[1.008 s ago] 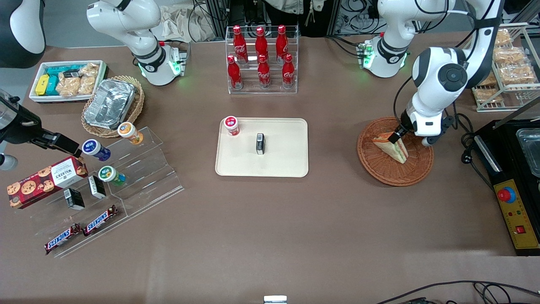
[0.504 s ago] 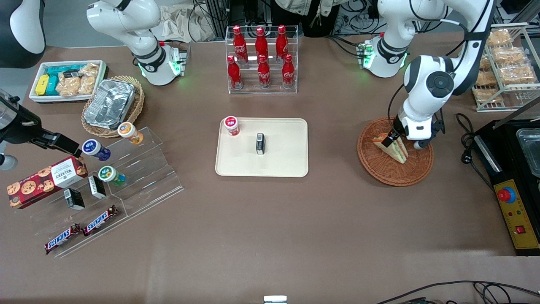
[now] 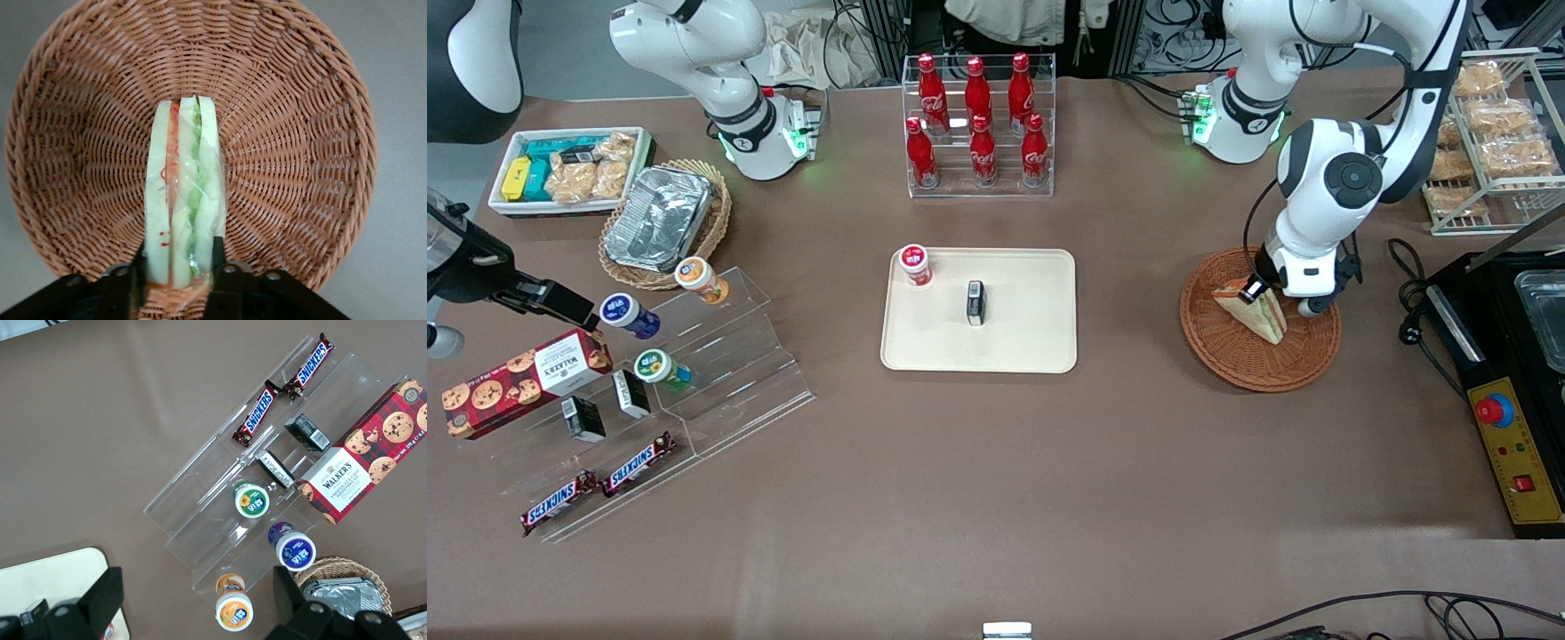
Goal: Place sandwich from basket to tray
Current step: 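Close the left gripper on the wrapped sandwich, then lift the sandwich up out of the basket with the left gripper, then carry the sandwich over to the cream tray with the left gripper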
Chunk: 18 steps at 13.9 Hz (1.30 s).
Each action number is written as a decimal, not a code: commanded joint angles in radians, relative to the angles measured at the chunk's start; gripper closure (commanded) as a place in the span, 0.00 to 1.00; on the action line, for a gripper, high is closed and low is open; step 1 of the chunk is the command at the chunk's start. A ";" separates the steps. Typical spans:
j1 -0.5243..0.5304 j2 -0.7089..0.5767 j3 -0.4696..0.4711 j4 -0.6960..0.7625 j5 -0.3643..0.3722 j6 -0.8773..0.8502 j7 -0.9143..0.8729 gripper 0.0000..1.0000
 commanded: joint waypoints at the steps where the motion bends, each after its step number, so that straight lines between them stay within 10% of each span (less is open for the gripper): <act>1: -0.009 -0.029 0.003 0.090 0.025 -0.147 -0.020 1.00; 10: -0.001 -0.023 0.000 0.604 0.018 -0.810 0.178 1.00; 18: -0.019 -0.032 -0.085 0.751 0.002 -0.971 0.345 1.00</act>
